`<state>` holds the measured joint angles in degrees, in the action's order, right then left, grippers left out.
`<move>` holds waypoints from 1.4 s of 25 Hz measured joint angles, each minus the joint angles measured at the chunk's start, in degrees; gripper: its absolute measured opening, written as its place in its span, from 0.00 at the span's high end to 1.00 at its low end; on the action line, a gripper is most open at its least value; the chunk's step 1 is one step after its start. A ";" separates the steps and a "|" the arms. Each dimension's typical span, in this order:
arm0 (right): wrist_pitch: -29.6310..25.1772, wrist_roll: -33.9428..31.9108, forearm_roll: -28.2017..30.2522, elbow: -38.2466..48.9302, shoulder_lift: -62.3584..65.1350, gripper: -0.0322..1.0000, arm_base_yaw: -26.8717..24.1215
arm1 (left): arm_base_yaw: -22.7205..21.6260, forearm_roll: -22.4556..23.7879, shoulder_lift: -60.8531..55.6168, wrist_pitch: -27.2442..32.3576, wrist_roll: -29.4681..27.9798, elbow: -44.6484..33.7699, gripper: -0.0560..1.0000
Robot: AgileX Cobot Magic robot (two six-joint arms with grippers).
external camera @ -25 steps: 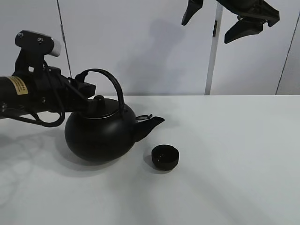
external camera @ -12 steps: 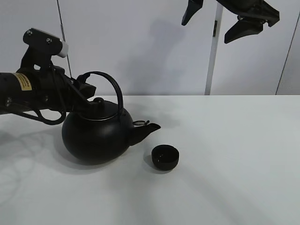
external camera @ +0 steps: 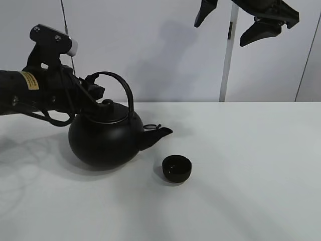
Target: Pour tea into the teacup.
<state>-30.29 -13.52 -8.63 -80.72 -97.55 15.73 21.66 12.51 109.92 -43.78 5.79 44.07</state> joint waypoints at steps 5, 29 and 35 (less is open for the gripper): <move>0.00 0.00 0.00 0.00 0.00 0.35 0.00 | 0.00 0.10 0.05 0.99 1.92 0.07 0.86; 0.00 0.00 0.00 0.00 0.00 0.35 0.00 | 1.01 2.95 0.10 6.19 6.91 4.03 0.86; 0.00 0.00 0.00 0.00 0.00 0.35 0.00 | 1.32 2.95 0.10 7.72 7.63 5.12 0.86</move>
<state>-30.29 -13.52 -8.63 -80.72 -97.55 15.73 22.98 15.46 110.02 -36.06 13.42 49.19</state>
